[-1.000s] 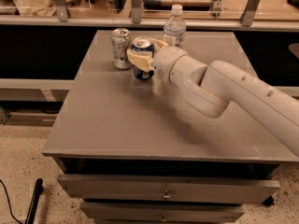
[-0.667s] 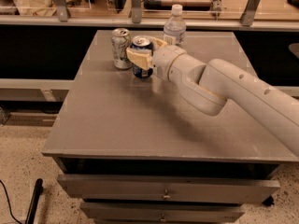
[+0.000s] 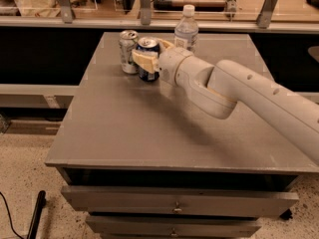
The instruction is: Move pepsi can near 7up can
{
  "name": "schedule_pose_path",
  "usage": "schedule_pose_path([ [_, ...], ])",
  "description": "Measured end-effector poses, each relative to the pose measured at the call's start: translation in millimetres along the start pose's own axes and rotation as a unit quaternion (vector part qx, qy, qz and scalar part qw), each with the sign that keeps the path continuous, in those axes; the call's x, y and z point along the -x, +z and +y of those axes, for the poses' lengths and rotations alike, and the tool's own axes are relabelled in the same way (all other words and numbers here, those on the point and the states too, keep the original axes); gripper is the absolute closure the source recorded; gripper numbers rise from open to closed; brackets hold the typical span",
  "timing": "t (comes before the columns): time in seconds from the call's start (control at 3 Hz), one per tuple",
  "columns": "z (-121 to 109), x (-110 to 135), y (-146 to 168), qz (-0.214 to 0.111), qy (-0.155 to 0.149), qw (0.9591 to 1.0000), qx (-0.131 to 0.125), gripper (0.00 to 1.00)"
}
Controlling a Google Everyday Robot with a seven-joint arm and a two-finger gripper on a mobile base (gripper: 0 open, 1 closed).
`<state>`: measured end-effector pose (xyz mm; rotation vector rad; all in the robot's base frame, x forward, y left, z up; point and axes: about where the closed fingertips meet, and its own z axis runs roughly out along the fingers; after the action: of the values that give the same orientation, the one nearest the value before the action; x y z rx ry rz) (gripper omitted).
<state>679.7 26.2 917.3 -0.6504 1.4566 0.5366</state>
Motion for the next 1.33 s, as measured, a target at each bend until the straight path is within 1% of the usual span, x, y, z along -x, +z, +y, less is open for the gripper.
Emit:
schedule_pose_path([
  [0.33,1.6,-1.9,2.0,0.004,0.004,1.0,0.005,0.07],
  [0.67,3.0,-1.7,-1.1,0.007,0.005,0.9999,0.007,0.0],
  [1.0,5.9,-1.2,-6.1,0.013,0.003,0.9999,0.011,0.0],
  [1.33,12.1,1.9,-17.3,0.02,-0.001,0.9997,0.015,0.0],
])
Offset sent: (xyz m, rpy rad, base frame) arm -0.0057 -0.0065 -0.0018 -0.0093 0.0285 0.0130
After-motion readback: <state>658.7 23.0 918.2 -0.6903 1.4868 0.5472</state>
